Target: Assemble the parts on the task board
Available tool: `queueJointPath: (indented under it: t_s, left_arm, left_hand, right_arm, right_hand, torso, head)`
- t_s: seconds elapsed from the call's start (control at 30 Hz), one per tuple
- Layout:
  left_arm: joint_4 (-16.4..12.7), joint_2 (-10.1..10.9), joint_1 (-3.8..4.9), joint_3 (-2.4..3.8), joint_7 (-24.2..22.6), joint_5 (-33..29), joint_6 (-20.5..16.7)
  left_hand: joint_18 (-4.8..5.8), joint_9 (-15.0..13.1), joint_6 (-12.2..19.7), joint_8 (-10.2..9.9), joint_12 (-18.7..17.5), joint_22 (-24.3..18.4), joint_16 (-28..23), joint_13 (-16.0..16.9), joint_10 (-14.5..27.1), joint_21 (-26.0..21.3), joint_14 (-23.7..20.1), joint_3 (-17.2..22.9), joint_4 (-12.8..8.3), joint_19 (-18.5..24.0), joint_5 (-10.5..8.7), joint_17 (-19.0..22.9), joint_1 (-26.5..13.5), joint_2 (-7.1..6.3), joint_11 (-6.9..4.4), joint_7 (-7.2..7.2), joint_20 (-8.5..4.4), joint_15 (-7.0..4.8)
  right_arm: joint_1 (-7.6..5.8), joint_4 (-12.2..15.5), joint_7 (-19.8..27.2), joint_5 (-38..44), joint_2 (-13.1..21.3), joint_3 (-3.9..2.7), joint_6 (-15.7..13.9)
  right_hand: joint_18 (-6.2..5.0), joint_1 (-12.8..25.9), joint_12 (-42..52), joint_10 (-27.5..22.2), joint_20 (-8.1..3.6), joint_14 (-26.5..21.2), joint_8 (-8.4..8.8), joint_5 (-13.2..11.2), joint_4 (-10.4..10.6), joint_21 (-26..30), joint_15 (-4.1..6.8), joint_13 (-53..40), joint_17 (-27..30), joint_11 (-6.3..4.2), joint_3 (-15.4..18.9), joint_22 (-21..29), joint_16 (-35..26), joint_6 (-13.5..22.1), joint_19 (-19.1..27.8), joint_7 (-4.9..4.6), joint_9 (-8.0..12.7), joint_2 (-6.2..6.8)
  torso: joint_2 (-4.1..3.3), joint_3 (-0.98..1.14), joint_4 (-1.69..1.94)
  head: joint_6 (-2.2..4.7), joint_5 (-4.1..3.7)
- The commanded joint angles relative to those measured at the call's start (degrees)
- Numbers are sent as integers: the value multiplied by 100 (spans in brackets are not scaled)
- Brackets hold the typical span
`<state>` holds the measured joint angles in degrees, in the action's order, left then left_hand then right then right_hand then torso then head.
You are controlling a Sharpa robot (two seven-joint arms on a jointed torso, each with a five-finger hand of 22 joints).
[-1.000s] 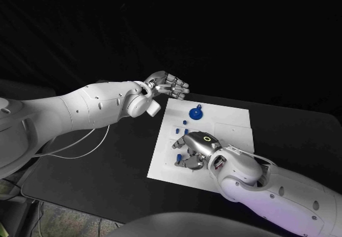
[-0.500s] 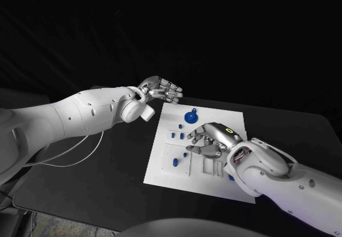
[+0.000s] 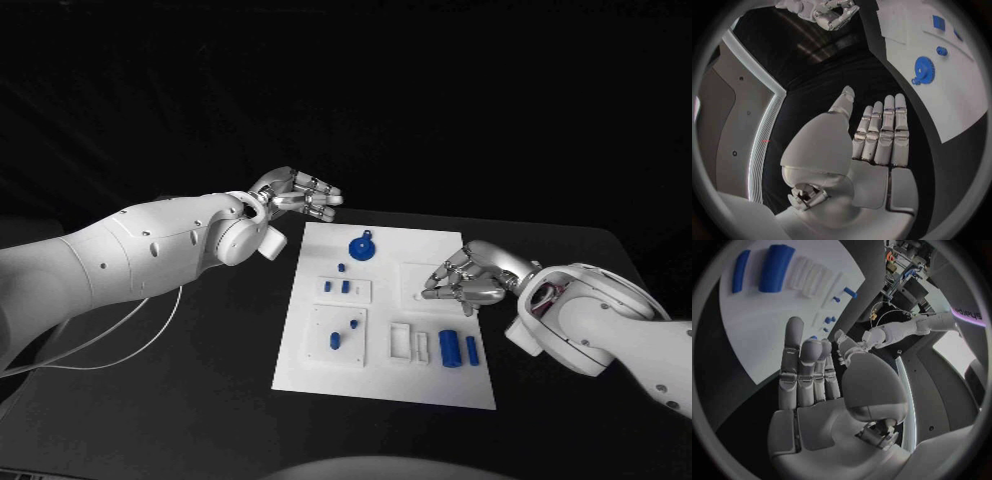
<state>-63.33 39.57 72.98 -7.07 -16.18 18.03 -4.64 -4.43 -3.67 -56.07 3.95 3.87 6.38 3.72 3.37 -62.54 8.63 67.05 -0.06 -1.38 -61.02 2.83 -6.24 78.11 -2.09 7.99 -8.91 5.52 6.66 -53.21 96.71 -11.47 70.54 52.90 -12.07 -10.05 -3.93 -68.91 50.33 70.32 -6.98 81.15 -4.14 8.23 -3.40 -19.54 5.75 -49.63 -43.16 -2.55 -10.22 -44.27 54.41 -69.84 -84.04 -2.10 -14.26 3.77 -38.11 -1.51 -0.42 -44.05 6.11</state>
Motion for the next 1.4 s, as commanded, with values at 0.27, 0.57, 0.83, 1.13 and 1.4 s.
queueJointPath:
  t_s: [0.27,0.57,0.83,1.13,1.4]
  left_arm:
    - [22,31,-62,4,-101,98,-23]
    - [-26,102,-70,4,-105,65,-25]
    - [-83,121,-78,4,-85,57,-32]
    - [-86,102,-82,3,-21,48,32]
    - [-89,104,-83,3,-8,47,83]
  left_hand:
    - [127,-2,144,-16,-3,-74,-12,6,-66,-111,-13,-160,254,151,6,-40,-212,-203,-111,128,32,-1]
    - [212,-3,251,-15,-27,-124,-10,6,-215,-189,1,-498,931,175,-12,67,-514,-513,-80,114,0,-6]
    - [217,-4,216,-11,-27,-154,-11,6,-50,-235,-8,-445,1220,177,-6,84,-366,-593,-10,45,11,10]
    - [212,-4,206,-12,-23,-158,-10,6,-45,-242,-6,-435,1260,170,-6,86,-380,-548,-7,4,14,11]
    - [209,-4,205,-11,-23,-159,-11,6,-44,-245,-8,-439,1281,165,-6,87,-392,-551,-5,-2,15,12]
  right_arm:
    - [-5,157,-1275,-970,410,-13,1398]
    - [4,231,-2253,-929,422,51,1583]
    - [9,202,-2649,-849,244,104,1595]
    - [10,87,-2870,-676,59,229,1745]
    - [15,7,-2906,-494,-76,317,1737]
  right_hand:
    - [33,64,307,213,18,96,53,-397,117,-220,-22,-1145,-1393,42,-297,-384,198,408,-119,-53,-1168,48]
    - [21,377,267,287,24,158,38,-470,369,-234,-42,-1322,-1708,58,-571,-514,212,486,-122,-70,-1059,167]
    - [-4,466,332,350,40,208,50,-343,416,-271,-47,-1529,-1988,68,-647,-699,297,537,-111,-93,-1035,265]
    - [-15,539,347,358,68,232,53,-530,537,-319,-80,-1630,-2226,92,-655,-878,462,594,-85,-120,-1007,359]
    - [-18,618,294,355,70,237,51,-545,732,-298,-85,-1631,-2254,100,-666,-942,428,602,-79,-135,-866,468]
  torso:
    - [67,28,-66]
    - [106,-14,-103]
    - [125,-36,-94]
    - [117,-36,-97]
    - [111,-18,-97]
  head:
    - [-61,-151]
    - [-150,-179]
    - [-187,-153]
    - [-216,-139]
    - [-229,-115]
